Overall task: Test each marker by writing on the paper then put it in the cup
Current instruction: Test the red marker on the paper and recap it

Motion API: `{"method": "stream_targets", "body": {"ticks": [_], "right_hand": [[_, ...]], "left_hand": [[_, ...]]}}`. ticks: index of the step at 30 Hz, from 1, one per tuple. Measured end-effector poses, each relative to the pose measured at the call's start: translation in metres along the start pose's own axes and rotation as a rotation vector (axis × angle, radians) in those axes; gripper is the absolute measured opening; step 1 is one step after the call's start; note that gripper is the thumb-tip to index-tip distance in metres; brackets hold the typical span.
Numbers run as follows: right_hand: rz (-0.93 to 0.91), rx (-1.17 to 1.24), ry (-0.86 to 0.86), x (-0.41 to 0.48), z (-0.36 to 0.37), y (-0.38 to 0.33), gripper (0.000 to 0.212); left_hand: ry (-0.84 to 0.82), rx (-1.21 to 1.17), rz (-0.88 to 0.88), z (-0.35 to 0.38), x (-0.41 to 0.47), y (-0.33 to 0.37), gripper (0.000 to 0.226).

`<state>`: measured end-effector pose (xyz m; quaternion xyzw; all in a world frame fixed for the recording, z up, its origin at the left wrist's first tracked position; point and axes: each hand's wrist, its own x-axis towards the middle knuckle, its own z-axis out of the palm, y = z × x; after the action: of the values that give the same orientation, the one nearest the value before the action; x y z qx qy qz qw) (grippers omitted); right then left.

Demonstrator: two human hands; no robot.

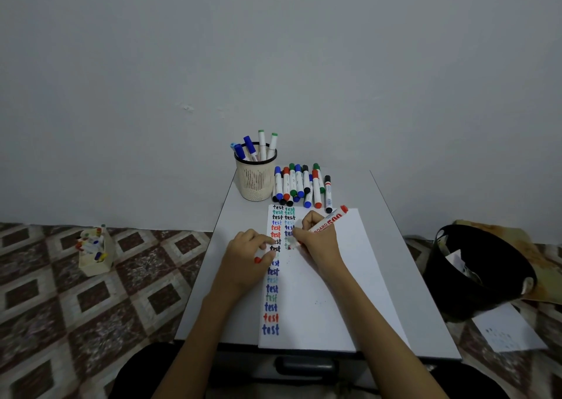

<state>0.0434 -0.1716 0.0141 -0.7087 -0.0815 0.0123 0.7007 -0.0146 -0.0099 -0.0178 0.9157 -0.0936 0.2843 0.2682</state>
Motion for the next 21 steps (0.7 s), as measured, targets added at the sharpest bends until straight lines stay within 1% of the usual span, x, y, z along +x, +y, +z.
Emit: {"method": "stream_targets", "body": {"ticks": [3, 8, 12, 15, 21], "right_hand": [[0.010, -0.036, -0.040, -0.0010, -0.0004, -0.0004, 0.034], [0.028, -0.016, -0.079, -0.0011, -0.0006, 0.0002, 0.031], [0.011, -0.091, -0.111, -0.0029, 0.0014, 0.0000, 0.033], [-0.017, -0.142, -0.091, -0.0039, 0.0043, 0.0007, 0.033], [-0.027, -0.098, -0.075, -0.0036, 0.0024, -0.0023, 0.034]], "left_hand": [[-0.015, 0.003, -0.017, 0.0001, 0.0004, 0.0009, 0.030], [-0.040, 0.007, -0.042, 0.0007, 0.0014, 0.0013, 0.032], [-0.036, 0.000, -0.052, 0.0003, 0.0020, 0.0022, 0.035], [-0.036, -0.002, -0.059, 0.0003, 0.0019, 0.0026, 0.038], [-0.039, -0.007, -0.075, 0.0000, 0.0019, 0.0035, 0.028]]}}
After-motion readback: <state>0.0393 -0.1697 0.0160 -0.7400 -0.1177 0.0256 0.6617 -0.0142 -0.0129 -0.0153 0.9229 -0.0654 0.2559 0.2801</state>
